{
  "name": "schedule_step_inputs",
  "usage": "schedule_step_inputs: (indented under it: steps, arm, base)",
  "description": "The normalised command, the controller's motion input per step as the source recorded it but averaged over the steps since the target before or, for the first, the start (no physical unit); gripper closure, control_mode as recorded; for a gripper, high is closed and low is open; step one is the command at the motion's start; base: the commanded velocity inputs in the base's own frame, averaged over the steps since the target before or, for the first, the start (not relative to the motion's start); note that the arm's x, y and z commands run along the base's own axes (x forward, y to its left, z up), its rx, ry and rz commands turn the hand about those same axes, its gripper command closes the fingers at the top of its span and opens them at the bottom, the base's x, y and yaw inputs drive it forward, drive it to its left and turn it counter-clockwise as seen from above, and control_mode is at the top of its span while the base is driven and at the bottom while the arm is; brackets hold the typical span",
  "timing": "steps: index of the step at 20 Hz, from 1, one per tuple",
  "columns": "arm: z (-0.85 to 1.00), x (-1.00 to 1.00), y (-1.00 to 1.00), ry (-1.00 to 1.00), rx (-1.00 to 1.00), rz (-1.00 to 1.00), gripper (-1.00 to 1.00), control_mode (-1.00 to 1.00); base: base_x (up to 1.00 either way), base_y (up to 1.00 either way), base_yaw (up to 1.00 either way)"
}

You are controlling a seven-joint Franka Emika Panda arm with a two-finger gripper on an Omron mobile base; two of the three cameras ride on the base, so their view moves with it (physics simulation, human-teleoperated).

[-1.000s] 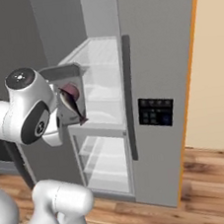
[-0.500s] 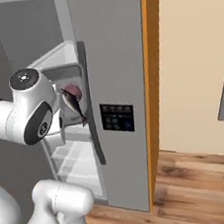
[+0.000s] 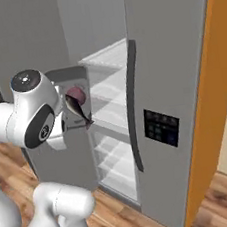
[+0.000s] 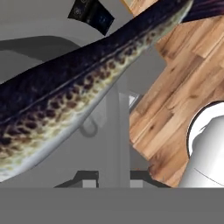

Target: Place the tupperware containing the fish and onion meal in the microwave. Close the microwave door and press the start button to reheat the meal.

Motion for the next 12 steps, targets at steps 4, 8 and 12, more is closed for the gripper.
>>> schedule_step_inputs:
  steps: [4,8,12]
  arm:
    - [0.0,0.0,0.0,0.0,0.0,0.0,1.0,1.0]
    - [0.0,0.0,0.0,0.0,0.0,0.0,1.0,1.0]
    - [0.0,0.0,0.0,0.0,0.0,0.0,1.0,1.0]
  base:
    - [0.0,-0.05,0.81]
    - [0.03,0.0,0.83]
    - [0.25,0.08,0.82]
